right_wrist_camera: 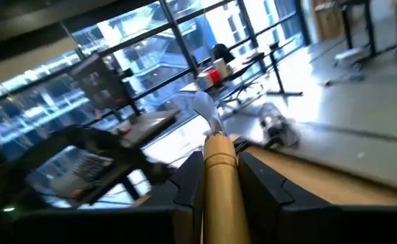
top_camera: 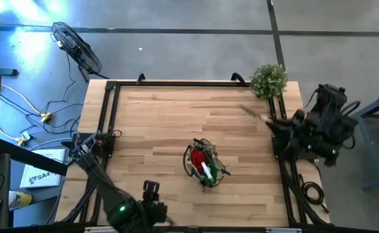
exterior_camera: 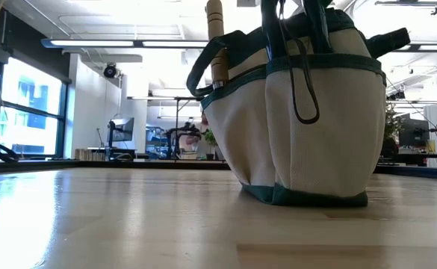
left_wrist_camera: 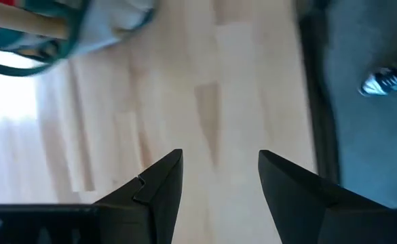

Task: Pick & Place Garden tools in Gardening bag
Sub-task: Put the trowel into the gardening bag

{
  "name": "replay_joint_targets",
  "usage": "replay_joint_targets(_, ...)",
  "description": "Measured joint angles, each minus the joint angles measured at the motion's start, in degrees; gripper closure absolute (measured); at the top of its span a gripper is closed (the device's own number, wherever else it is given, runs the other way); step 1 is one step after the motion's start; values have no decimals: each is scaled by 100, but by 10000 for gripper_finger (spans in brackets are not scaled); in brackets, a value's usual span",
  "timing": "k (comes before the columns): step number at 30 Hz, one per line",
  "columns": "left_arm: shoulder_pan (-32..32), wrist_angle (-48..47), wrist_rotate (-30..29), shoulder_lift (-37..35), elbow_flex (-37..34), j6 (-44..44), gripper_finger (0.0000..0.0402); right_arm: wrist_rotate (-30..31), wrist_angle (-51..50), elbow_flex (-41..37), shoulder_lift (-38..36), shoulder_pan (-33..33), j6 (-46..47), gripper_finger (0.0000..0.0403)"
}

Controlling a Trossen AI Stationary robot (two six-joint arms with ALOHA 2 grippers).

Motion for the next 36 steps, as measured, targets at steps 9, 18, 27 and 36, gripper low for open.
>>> replay_joint_targets(9,1142,11,187,0,0,278,217,-9,-3915,-7,-1847,-746,31,344)
replay_joint_targets(18,1822,297,540,0,0,287,217,-7,-6272,-9,-3595,-1162,158,344)
replay_joint_targets(27,2059,711,252,0,0,345,217,9,-8004,-44,-5093,-1438,584,344)
replay_joint_targets(36,2062,1527,-237,0,0,-415,217,-4,-9179,-267,-5438,-1424,302,344)
